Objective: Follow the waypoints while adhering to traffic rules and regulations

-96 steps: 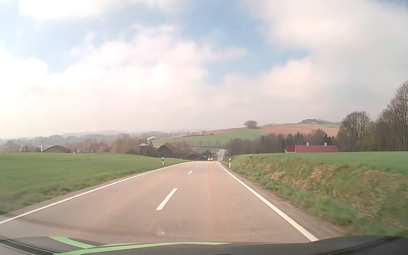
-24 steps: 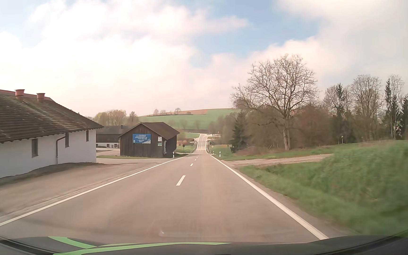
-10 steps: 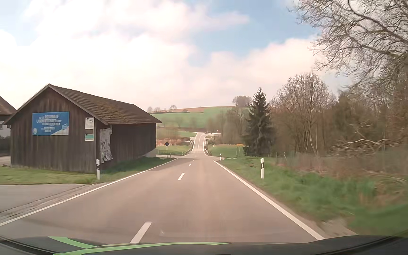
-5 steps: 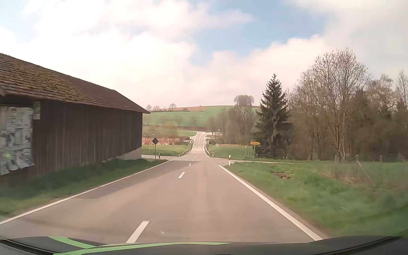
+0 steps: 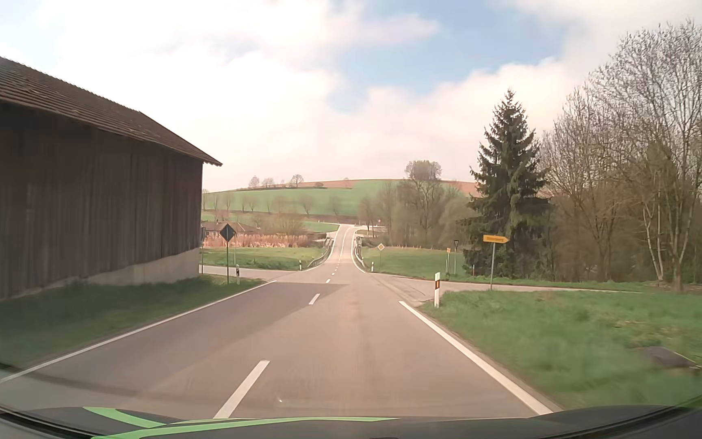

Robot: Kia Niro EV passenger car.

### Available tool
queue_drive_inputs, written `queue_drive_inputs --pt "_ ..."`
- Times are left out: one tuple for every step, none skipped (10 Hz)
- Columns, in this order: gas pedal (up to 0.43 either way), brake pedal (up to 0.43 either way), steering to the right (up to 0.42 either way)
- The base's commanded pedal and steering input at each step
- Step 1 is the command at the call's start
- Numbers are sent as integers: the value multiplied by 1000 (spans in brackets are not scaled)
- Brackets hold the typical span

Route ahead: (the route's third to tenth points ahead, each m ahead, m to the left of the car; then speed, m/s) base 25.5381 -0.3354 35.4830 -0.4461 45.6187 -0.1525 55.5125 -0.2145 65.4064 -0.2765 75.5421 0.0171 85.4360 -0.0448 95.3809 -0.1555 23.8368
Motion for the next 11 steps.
queue_drive_inputs --pt "0 171 0" --pt "0 165 0" --pt "0 165 0" --pt "0 165 0" --pt "0 165 0" --pt "0 171 0" --pt "0 177 0" --pt "0 171 1" --pt "0 171 1" --pt "0 171 1" --pt "0 171 2"
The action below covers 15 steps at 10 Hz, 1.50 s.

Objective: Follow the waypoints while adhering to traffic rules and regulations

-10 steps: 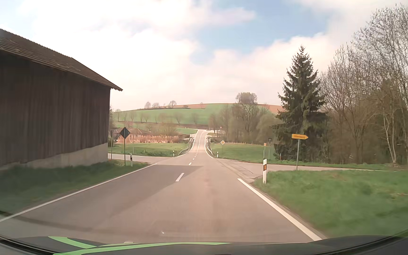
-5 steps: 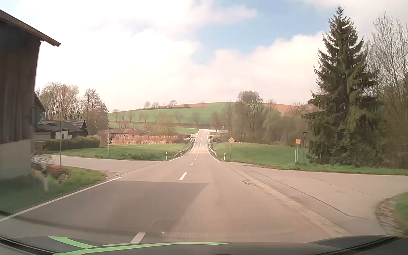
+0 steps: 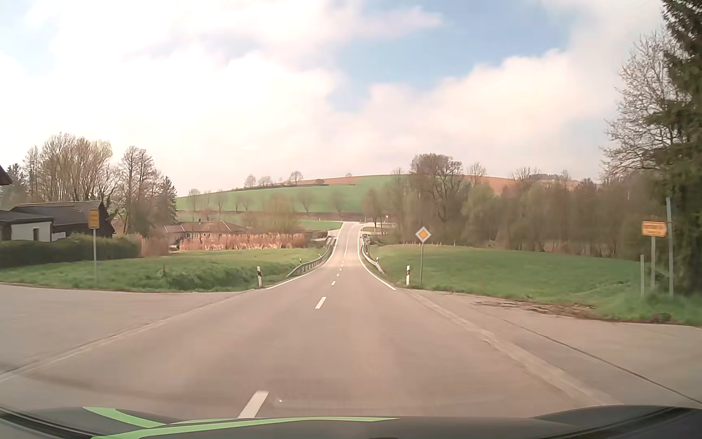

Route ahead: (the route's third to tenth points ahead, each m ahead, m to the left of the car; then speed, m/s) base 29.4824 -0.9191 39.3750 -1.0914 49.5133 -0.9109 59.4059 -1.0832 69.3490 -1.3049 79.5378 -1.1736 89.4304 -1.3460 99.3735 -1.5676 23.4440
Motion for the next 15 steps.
queue_drive_inputs --pt "0 171 2" --pt "0 171 2" --pt "0 171 2" --pt "0 171 4" --pt "0 171 5" --pt "0 171 5" --pt "0 171 5" --pt "0 171 4" --pt "0 171 4" --pt "0 177 4" --pt "0 171 4" --pt "0 177 4" --pt "0 171 3" --pt "0 171 2" --pt "0 177 2"
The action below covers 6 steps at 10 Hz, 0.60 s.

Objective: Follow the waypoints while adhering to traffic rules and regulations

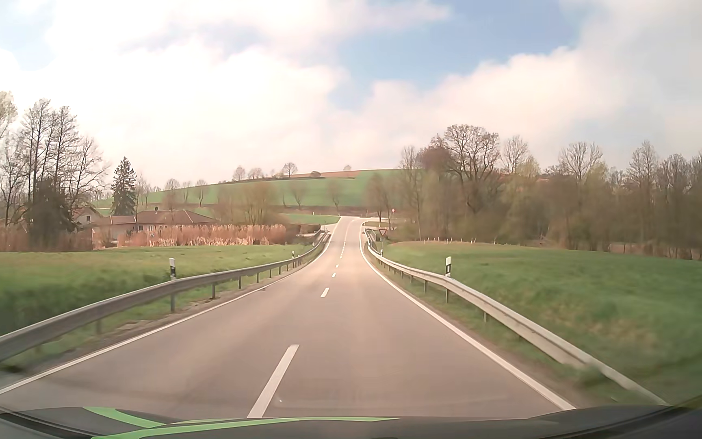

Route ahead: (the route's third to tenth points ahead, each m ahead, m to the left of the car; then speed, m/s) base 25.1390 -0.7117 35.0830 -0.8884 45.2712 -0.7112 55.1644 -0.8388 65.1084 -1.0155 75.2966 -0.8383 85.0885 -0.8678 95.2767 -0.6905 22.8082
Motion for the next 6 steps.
queue_drive_inputs --pt "0 171 1" --pt "0 171 1" --pt "0 171 1" --pt "0 165 2" --pt "0 165 4" --pt "0 159 5"
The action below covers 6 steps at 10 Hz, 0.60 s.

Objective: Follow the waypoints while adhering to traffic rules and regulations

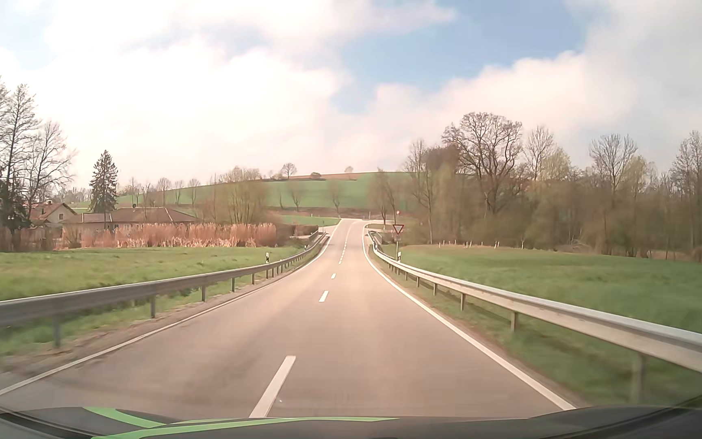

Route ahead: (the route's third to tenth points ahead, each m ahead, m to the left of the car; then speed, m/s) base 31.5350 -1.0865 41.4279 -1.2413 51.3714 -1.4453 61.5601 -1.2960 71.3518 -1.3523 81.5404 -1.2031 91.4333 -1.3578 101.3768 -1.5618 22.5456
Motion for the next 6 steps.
queue_drive_inputs --pt "0 159 5" --pt "0 159 5" --pt "0 152 6" --pt "0 159 6" --pt "0 159 6" --pt "0 159 5"
